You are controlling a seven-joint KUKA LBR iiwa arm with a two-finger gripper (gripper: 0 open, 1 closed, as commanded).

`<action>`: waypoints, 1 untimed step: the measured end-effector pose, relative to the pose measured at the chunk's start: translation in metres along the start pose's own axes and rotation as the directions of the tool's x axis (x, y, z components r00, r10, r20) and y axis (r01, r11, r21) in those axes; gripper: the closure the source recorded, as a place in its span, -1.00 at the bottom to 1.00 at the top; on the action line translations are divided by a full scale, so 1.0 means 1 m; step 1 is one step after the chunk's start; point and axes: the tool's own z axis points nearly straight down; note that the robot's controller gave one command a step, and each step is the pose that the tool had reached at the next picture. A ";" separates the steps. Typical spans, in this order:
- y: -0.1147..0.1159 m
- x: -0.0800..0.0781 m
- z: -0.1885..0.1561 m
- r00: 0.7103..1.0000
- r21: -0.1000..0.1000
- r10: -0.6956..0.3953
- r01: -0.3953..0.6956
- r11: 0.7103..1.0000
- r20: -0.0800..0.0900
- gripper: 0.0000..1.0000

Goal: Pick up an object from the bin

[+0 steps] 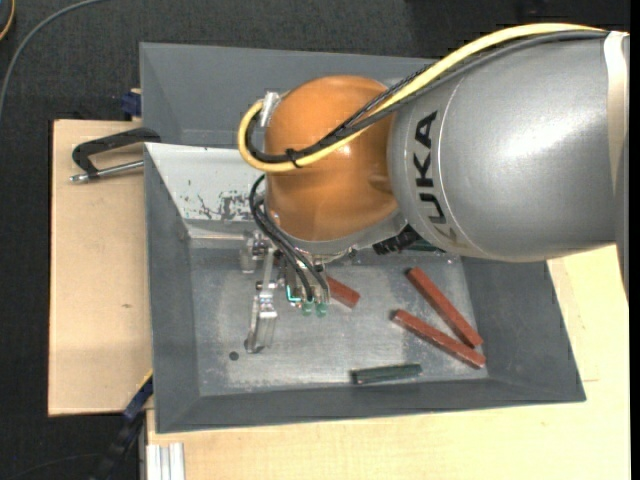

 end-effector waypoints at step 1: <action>-0.069 -0.059 0.033 0.996 0.002 0.087 -0.087 0.996 0.005 -1.00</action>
Offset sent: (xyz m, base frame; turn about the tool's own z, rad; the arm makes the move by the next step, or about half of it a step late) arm 0.0565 -0.0648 -0.0326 0.0800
